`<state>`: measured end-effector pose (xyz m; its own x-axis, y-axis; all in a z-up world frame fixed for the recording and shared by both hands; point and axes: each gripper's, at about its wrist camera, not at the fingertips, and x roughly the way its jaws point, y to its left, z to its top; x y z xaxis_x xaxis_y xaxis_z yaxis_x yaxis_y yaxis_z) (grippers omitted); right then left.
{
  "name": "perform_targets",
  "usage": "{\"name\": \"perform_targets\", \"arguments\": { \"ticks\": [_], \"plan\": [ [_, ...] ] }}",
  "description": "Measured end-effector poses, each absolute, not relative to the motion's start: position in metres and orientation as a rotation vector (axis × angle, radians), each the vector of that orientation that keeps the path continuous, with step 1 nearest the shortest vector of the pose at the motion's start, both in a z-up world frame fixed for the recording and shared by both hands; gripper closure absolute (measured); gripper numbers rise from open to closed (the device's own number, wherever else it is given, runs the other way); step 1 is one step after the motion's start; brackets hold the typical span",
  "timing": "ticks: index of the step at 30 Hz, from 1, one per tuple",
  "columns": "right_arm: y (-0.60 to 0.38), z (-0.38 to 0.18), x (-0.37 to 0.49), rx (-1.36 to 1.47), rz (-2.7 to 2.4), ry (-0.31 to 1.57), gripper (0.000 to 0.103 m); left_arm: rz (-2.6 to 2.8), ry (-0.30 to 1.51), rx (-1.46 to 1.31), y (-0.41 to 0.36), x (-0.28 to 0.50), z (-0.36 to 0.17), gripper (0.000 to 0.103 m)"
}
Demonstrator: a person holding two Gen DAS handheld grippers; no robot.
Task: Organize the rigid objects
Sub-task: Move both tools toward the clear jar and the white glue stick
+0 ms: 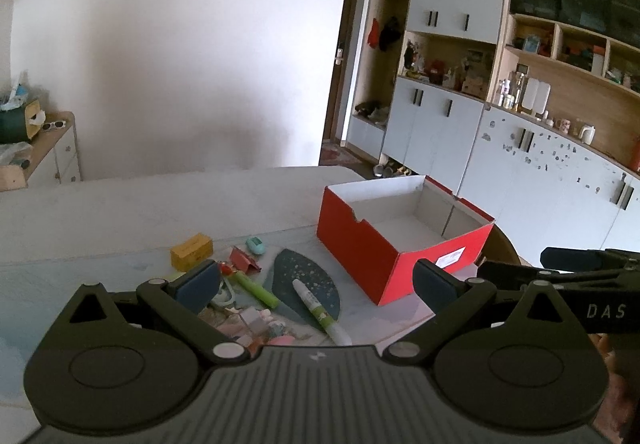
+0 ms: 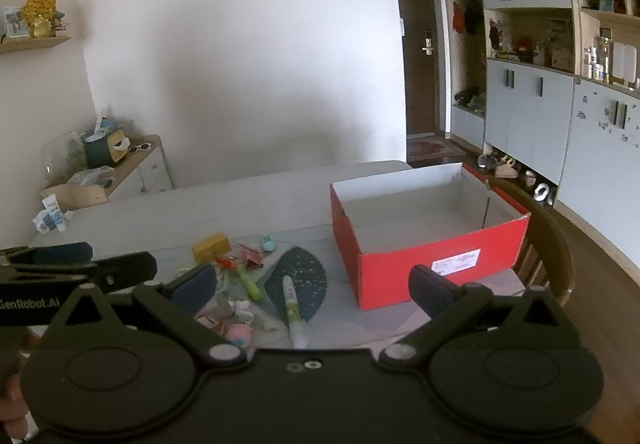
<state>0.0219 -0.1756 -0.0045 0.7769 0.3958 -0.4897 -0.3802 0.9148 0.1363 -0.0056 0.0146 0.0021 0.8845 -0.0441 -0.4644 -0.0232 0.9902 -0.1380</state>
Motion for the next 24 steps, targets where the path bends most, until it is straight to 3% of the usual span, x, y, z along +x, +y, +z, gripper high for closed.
{"name": "perform_targets", "arguments": {
  "ticks": [24],
  "plan": [
    [-0.140,-0.053,0.064,-0.115,0.559,0.623,0.003,0.177,0.586,-0.168,0.069,0.040,-0.043,0.000]
  ]
}}
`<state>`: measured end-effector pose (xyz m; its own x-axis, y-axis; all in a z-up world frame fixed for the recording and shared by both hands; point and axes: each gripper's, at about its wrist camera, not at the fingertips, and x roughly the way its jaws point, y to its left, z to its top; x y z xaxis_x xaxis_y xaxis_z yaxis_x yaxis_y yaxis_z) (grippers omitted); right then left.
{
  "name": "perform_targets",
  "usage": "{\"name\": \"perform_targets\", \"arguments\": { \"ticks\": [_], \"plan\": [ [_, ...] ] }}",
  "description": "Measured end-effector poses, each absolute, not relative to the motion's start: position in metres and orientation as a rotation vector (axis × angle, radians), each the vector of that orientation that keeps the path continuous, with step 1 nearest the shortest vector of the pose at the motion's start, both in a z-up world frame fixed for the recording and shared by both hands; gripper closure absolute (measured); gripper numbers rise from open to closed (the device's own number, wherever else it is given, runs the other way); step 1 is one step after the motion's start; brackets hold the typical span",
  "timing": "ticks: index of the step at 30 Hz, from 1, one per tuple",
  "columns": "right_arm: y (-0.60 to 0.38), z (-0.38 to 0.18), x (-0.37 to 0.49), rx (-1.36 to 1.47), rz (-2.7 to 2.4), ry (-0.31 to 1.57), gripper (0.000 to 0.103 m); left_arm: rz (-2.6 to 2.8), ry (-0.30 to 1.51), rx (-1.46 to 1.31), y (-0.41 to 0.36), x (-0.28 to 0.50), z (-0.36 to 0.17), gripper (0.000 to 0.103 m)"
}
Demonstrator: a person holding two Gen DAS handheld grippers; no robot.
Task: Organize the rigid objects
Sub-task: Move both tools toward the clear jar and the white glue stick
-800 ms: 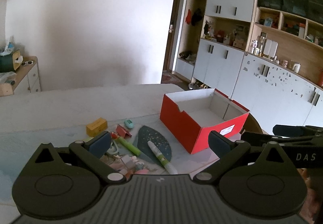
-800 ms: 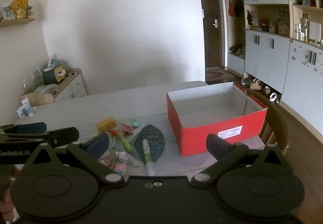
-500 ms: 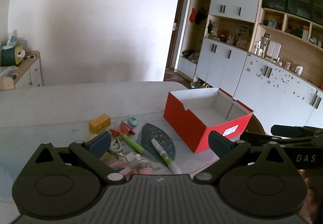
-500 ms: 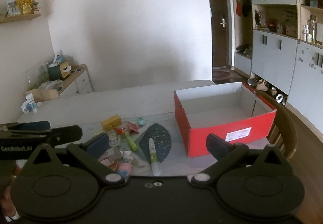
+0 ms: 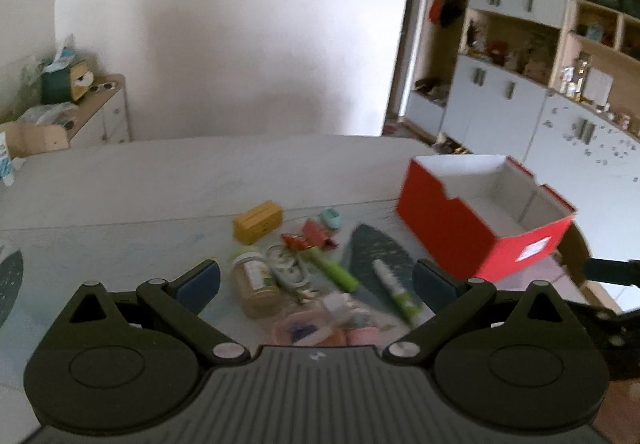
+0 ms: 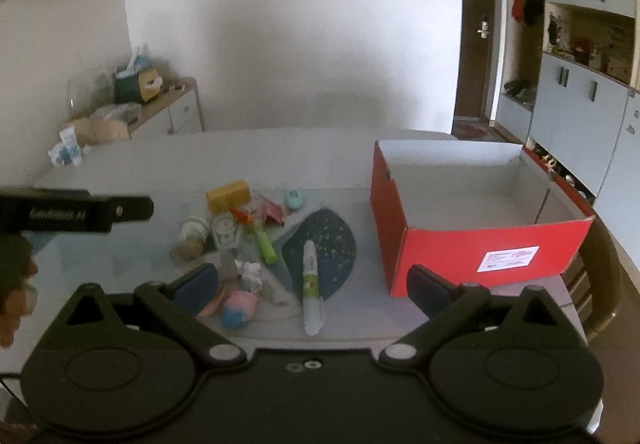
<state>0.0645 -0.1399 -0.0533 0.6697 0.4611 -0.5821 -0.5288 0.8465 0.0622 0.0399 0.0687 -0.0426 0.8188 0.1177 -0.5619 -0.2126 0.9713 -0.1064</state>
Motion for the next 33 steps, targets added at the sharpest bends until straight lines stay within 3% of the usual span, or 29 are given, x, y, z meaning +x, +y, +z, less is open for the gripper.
{"name": "perform_targets", "arguments": {
  "ticks": [19,29,33],
  "plan": [
    [-0.099,-0.124,0.142,-0.272,0.658,0.779,0.029,0.366,0.760,-0.189,0.123,0.136,-0.112,0.001],
    [-0.083,-0.147,0.164,-0.333,0.686,0.844,0.047,0.404,0.850,-0.201,0.134,0.161,-0.140,0.017],
    [-0.079,-0.154,0.169,-0.342,0.683,0.859,0.051,0.404,0.868,-0.201,0.135,0.166,-0.146,0.019]
  ]
}}
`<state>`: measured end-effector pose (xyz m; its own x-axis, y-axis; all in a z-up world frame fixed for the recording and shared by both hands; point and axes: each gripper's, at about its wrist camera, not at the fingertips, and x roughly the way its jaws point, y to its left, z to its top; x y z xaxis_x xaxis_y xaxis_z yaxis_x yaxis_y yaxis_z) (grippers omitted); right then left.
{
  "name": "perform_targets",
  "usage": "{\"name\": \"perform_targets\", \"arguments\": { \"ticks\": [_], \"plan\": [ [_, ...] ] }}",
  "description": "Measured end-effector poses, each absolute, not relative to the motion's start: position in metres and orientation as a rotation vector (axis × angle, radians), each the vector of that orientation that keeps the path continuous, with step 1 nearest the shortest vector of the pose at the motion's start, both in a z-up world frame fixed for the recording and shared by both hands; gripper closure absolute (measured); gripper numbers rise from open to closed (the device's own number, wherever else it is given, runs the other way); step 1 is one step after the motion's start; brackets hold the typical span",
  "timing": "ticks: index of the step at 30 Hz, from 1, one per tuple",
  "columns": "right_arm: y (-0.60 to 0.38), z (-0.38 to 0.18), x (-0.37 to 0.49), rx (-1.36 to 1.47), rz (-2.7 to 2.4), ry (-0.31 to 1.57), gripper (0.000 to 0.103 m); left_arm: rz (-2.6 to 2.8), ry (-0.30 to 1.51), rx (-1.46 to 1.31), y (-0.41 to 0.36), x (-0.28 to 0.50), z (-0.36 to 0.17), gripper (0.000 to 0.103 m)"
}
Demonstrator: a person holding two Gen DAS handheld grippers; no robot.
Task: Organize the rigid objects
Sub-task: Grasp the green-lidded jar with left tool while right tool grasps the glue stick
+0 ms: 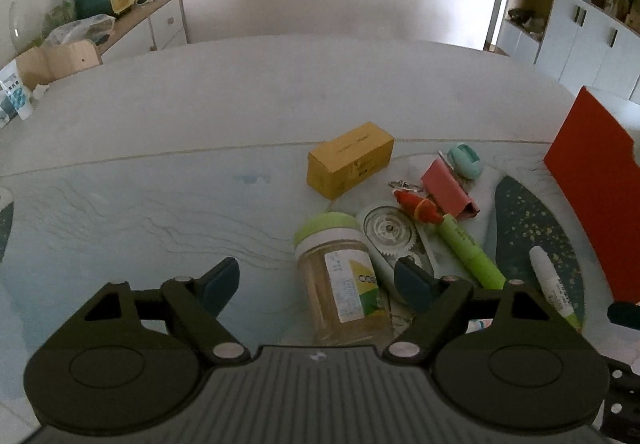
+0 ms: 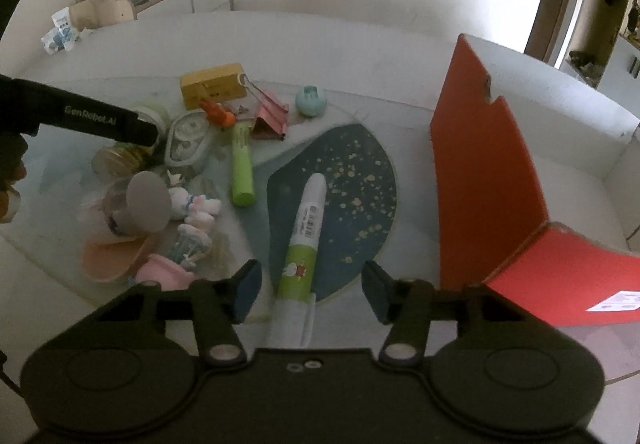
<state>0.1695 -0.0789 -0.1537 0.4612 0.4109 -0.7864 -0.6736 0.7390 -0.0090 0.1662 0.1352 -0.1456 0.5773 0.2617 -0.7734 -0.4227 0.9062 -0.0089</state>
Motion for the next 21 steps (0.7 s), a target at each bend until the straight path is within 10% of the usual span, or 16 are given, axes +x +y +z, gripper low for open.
{"name": "perform_targets", "arguments": {
  "ticks": [21],
  "plan": [
    [-0.062,-0.165,0.195,-0.304,0.667,0.924,0.086,0.374,0.933,-0.270,0.142,0.179,-0.163,0.058]
  ]
}}
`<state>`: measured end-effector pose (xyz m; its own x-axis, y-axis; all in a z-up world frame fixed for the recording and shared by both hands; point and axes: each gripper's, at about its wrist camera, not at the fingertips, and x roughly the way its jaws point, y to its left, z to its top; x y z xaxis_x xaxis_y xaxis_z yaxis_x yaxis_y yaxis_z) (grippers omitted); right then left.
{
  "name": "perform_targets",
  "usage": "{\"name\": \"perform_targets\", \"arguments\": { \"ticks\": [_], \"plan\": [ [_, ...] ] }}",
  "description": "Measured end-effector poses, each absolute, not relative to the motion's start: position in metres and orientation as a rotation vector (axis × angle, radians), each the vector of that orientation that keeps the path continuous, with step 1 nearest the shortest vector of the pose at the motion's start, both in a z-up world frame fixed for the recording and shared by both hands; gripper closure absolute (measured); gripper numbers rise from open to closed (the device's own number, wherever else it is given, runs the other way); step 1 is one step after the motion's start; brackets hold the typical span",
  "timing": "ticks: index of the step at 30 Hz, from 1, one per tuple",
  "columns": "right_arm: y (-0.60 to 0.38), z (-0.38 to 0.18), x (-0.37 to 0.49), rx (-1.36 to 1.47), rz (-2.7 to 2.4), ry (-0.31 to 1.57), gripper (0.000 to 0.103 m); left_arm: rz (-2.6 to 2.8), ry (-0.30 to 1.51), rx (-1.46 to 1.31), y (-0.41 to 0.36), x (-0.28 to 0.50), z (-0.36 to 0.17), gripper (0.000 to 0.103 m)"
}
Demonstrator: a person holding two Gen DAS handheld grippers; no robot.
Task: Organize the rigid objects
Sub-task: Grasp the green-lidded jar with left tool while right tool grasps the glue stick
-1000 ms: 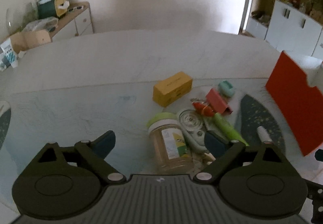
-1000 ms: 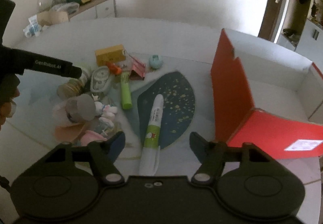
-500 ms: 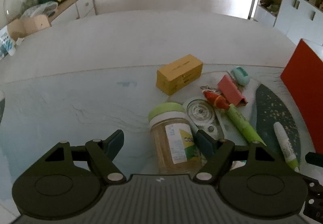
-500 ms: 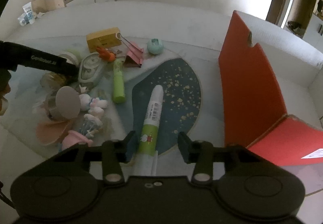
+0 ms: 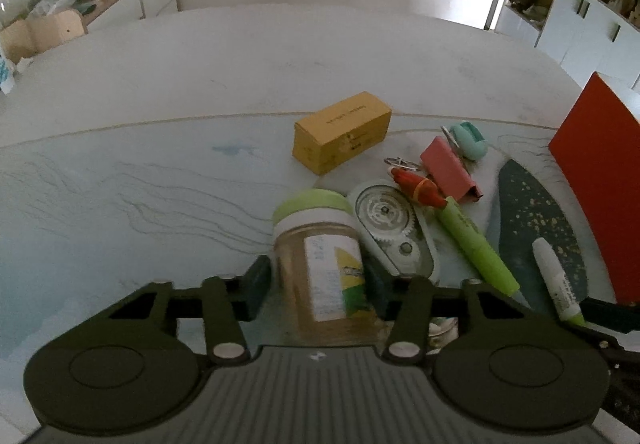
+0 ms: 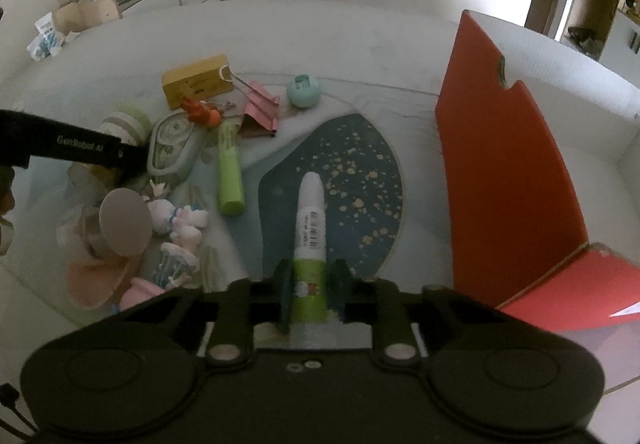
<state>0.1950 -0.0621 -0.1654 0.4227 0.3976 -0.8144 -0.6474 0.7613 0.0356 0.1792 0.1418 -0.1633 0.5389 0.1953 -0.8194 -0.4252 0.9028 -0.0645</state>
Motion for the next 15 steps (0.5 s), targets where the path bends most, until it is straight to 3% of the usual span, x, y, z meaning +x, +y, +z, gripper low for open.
{"name": "perform_targets", "arguments": {
  "ticks": [15],
  "plan": [
    [-0.071,-0.138,0.178,-0.258,0.644,0.911,0.086,0.408,0.956,-0.246,0.141,0.164,-0.152,0.060]
  ]
}}
